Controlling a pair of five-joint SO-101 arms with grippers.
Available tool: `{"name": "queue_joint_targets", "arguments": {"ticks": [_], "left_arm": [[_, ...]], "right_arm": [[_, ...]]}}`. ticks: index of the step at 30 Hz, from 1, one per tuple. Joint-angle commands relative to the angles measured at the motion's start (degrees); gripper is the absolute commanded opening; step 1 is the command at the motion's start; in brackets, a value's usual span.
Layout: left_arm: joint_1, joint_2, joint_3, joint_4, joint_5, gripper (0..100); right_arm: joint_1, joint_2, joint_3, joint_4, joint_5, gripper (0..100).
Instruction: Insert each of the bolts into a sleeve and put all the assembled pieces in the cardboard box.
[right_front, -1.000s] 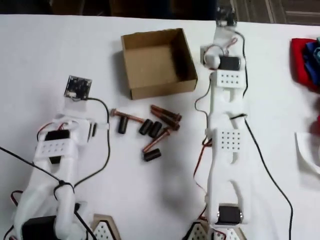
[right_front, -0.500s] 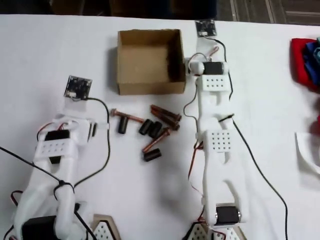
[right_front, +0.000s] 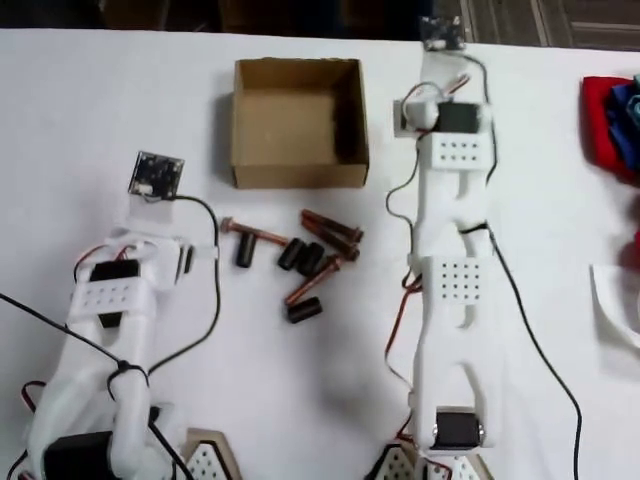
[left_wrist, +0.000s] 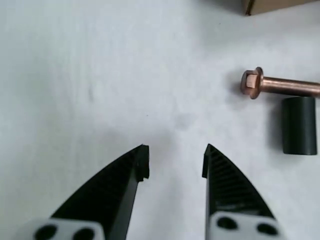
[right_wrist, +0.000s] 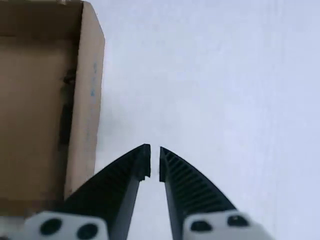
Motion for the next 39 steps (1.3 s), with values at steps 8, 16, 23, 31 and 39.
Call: {"name": "queue_joint_targets", "arguments": {"ticks": [8,16,23,31,39], "left_arm": [[-0.53,-0.62,-0.57,-0.53,10.55,19],[-4.66,-0.7,-1.89,-0.53,10.64,19],[-5.1,-0.7,-1.98,-0.53,10.64,19],[-13.1,-0.62,-3.38,-0.7,13.01,19],[-22.59,-0.35,-4.09,-0.97,26.55,19]], "right_arm": [[-3.12,-18.33,12.4,13.14,4.84,11.3],[-13.85,-53.41,73.41,10.86,5.45,11.1],[-25.36,-78.64,109.27,-10.24,6.07,11.2],[-33.8,-86.73,130.55,-17.8,35.08,11.2],[-36.53,-86.64,133.36,-20.35,41.67,12.9]]}}
